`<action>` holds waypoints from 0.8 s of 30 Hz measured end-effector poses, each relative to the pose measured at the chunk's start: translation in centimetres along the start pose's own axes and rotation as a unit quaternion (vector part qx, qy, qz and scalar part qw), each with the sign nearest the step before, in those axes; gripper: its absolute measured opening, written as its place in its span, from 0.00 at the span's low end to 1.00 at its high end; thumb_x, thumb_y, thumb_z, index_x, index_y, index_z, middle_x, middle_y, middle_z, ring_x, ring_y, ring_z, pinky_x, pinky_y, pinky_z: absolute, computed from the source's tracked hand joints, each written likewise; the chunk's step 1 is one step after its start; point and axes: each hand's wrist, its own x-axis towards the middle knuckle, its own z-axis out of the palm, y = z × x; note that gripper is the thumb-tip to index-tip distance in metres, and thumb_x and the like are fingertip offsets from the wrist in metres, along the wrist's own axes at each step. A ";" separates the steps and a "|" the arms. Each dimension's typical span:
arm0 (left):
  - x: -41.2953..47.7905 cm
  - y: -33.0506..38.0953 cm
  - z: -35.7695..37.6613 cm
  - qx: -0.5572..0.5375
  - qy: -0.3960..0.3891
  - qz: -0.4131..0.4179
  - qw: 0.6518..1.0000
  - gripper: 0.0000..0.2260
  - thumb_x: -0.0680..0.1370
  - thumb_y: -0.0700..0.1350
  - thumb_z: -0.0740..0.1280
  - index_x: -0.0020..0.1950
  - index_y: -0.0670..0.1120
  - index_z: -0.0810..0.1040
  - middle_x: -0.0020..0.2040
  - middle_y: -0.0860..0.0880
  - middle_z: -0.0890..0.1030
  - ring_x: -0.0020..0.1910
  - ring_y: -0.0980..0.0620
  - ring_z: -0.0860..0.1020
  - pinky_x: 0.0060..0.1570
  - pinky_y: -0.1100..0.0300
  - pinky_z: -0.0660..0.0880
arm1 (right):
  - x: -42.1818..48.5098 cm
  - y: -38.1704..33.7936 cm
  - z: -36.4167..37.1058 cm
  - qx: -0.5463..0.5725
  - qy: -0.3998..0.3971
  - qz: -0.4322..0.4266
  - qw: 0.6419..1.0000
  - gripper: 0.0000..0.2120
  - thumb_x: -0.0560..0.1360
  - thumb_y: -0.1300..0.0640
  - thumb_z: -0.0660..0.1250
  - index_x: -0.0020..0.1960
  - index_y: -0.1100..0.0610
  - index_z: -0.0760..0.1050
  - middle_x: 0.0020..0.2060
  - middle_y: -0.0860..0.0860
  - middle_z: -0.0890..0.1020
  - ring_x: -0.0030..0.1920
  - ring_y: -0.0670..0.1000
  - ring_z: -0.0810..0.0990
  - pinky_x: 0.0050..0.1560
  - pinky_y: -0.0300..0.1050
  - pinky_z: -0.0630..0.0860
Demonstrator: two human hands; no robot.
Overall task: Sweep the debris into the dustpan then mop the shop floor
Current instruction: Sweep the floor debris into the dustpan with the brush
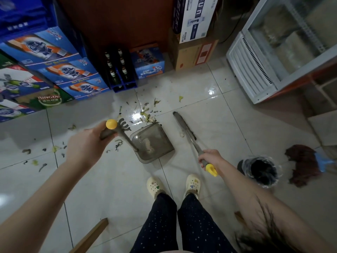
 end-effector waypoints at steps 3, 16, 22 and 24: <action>-0.3 -0.3 0.0 -0.005 -0.003 -0.026 1.000 0.14 0.75 0.59 0.65 0.52 0.51 0.77 0.31 0.48 0.75 0.29 0.43 0.73 0.27 0.59 0.67 | 0.1 -0.1 1.9 -0.001 -0.019 0.004 1.000 0.14 0.70 0.74 0.62 0.52 0.60 0.72 0.22 0.57 0.73 0.15 0.48 0.68 0.18 0.33 0.66; -2.0 -5.1 -2.3 -0.007 -0.011 -0.057 0.998 0.11 0.74 0.59 0.66 0.50 0.54 0.78 0.33 0.47 0.79 0.33 0.41 0.77 0.29 0.56 0.70 | 1.3 -5.6 13.6 0.004 -0.106 -0.039 0.994 0.33 0.71 0.74 0.63 0.74 0.60 0.62 0.28 0.59 0.73 0.17 0.49 0.69 0.19 0.34 0.67; -2.1 -7.2 -2.8 0.009 -0.003 -0.067 0.998 0.10 0.74 0.56 0.68 0.51 0.54 0.78 0.36 0.46 0.81 0.35 0.40 0.78 0.30 0.58 0.67 | 0.1 -7.7 14.6 -0.044 -0.097 -0.076 0.991 0.25 0.70 0.74 0.62 0.68 0.71 0.64 0.30 0.58 0.72 0.20 0.51 0.68 0.21 0.36 0.66; -2.1 -7.6 -2.7 0.016 0.004 -0.061 0.998 0.11 0.73 0.56 0.69 0.52 0.53 0.79 0.34 0.45 0.80 0.31 0.42 0.75 0.28 0.59 0.66 | 0.1 -8.5 13.6 -0.048 -0.084 -0.081 0.992 0.23 0.71 0.74 0.61 0.66 0.74 0.64 0.30 0.58 0.71 0.21 0.51 0.66 0.19 0.34 0.65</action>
